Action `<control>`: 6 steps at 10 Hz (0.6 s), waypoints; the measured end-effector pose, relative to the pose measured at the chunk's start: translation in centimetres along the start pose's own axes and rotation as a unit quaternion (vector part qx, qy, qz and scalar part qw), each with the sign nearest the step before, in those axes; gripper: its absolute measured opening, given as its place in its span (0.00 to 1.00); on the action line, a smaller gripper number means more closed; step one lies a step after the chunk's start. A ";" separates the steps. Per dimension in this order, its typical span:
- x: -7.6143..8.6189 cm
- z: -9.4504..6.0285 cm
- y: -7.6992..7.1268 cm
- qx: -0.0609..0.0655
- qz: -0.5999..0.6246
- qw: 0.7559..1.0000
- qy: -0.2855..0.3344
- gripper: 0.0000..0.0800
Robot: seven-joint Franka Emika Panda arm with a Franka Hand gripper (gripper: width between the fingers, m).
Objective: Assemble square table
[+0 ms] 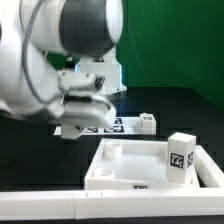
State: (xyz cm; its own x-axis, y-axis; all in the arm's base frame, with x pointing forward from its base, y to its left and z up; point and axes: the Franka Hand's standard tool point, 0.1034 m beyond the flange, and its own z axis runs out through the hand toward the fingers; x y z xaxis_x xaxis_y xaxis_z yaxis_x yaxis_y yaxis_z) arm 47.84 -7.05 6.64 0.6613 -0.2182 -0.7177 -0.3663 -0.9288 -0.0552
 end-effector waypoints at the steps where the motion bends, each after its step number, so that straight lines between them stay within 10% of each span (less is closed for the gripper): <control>1: -1.1 -2.1 -1.6 -0.001 -0.024 0.998 0.066 0.35; 4: -1.2 -2.3 -1.7 -0.004 -0.033 0.987 0.157 0.36; 6: -0.3 -4.8 -4.5 -0.020 -0.055 0.967 0.248 0.36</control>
Offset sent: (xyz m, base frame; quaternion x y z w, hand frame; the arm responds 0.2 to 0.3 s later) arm 0.0000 0.0000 0.0000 0.0000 0.1296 0.0000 0.9916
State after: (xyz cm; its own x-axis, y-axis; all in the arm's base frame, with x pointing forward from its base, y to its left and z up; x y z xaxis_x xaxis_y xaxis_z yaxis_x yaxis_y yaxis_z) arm 52.43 -4.29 10.44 0.9309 -0.2261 -0.2869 -0.2580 -0.9630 -0.0783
